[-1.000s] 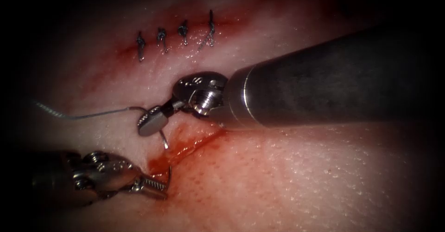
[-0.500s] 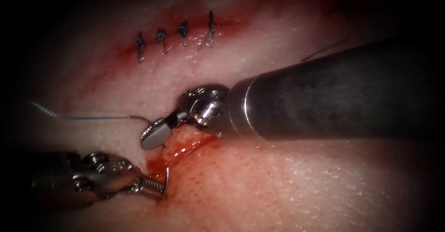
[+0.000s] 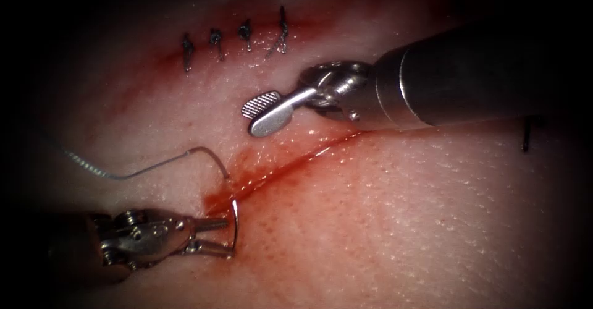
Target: Wound Closure
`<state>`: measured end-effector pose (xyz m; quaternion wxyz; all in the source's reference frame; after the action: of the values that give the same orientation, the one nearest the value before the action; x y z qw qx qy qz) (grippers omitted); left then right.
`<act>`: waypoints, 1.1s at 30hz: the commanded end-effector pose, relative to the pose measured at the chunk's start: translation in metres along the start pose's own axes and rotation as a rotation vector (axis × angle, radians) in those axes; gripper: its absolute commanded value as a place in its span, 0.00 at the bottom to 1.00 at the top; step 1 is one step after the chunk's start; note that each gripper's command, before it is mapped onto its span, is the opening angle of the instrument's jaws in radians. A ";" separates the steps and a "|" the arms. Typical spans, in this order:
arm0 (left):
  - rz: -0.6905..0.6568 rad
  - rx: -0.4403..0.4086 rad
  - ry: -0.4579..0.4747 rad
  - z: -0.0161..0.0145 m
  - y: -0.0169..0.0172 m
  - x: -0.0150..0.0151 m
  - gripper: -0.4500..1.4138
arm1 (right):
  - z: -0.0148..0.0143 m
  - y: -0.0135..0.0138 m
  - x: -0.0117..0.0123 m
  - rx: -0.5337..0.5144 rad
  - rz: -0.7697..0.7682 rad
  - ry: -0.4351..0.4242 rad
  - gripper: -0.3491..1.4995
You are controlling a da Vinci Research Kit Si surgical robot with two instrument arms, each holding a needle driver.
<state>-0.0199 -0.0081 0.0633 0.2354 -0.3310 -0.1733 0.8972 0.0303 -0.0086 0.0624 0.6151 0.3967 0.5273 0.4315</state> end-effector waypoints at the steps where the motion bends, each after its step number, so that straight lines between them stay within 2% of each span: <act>1: 0.009 0.008 0.025 0.0012 0.0009 -0.0002 0.51 | -0.0007 0.0009 -0.0003 -0.013 -0.012 0.016 0.74; 4: 0.068 0.065 0.075 0.0019 0.0020 0.0003 0.59 | -0.0013 0.0012 -0.0007 -0.019 -0.038 0.024 0.70; 8: 0.128 0.085 0.112 0.0026 0.0026 0.0007 0.54 | -0.0006 0.0012 -0.0012 -0.023 -0.040 0.022 0.70; 10: 0.149 0.090 0.110 0.0025 0.0028 0.0004 0.55 | -0.0002 0.0010 -0.0015 -0.019 -0.040 0.024 0.71; 13: 0.215 0.119 0.109 0.0021 0.0029 -0.0001 0.64 | 0.0001 0.0008 -0.0018 -0.018 -0.040 0.027 0.71; 17: 0.310 0.173 0.102 0.0021 0.0027 -0.0004 0.68 | 0.0002 0.0009 -0.0018 -0.018 -0.046 0.031 0.70; 25: 0.336 0.238 0.102 0.0019 0.0019 -0.0006 0.69 | 0.0002 0.0008 -0.0020 -0.018 -0.053 0.031 0.65; 33: 0.384 0.285 0.088 0.0020 0.0014 -0.0008 0.66 | 0.0004 0.0008 -0.0020 -0.019 -0.059 0.032 0.65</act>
<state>-0.0204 -0.0090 0.0640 0.1097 -0.3587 0.0373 0.9262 0.0297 -0.0099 0.0633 0.6232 0.3670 0.5439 0.4255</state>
